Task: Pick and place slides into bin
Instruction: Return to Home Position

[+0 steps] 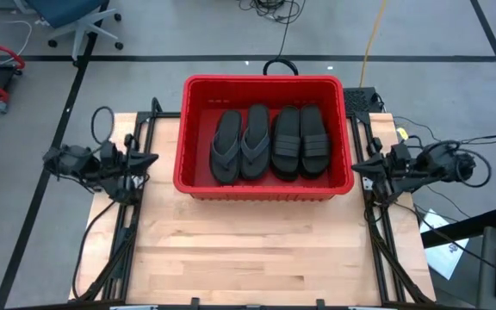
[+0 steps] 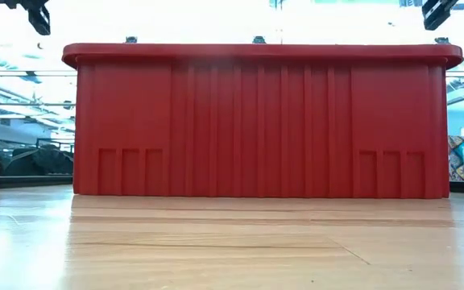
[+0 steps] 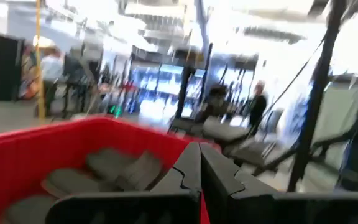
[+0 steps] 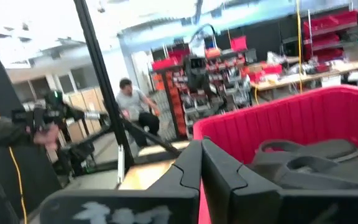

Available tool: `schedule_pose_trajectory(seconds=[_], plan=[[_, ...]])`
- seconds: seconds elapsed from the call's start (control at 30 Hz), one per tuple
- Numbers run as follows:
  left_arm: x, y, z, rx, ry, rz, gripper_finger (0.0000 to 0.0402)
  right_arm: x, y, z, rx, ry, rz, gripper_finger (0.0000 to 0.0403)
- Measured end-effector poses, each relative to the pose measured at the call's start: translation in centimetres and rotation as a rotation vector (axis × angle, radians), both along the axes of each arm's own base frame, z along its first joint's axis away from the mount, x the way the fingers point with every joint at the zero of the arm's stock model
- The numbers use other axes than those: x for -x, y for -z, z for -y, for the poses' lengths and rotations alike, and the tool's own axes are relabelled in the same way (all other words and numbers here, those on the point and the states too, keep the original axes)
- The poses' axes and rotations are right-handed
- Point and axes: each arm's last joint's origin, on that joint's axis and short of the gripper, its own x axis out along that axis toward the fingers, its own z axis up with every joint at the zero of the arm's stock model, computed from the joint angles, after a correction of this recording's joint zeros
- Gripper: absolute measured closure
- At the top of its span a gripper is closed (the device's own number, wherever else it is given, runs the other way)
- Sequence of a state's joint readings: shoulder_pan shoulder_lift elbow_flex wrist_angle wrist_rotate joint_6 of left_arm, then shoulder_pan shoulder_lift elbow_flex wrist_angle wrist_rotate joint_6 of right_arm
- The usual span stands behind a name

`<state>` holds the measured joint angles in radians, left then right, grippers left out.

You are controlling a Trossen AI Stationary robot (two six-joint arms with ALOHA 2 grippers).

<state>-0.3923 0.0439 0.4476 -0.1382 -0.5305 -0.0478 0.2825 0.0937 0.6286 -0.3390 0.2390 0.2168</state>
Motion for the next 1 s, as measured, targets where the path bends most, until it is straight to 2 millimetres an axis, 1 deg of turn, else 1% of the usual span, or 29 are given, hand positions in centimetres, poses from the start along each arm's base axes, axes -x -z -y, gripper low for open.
schedule_pose_trajectory(seconds=[0.07,0.17,0.23,0.33,0.43,0.9,1.0], plan=[[-0.3,1.1,0.2,-0.007,0.028,0.033,0.0401,-0.5,0.8,-0.2,-0.003,0.000,0.012,0.0403],[-1.1,2.8,0.6,-0.022,0.039,-0.009,0.0401,-1.2,1.9,-0.3,-0.004,0.007,-0.009,0.0403],[-1.2,3.0,0.6,-0.023,0.037,-0.008,0.0401,-1.4,2.1,-0.3,-0.008,0.028,-0.006,0.0403],[-1.3,3.5,0.7,-0.039,0.038,-0.052,0.0401,-1.4,2.2,-0.3,-0.009,0.048,-0.014,0.0403],[-1.3,3.3,0.7,-0.036,0.044,-0.040,0.0401,-1.4,2.1,-0.3,-0.011,0.050,-0.005,0.0403],[-1.4,3.7,0.8,0.022,0.099,-0.065,0.0401,-1.4,2.1,-0.3,-0.010,0.048,-0.010,0.0403],[-1.4,3.6,0.8,0.058,0.106,-0.056,0.0401,-1.4,2.2,-0.3,-0.008,0.048,-0.016,0.0403]])
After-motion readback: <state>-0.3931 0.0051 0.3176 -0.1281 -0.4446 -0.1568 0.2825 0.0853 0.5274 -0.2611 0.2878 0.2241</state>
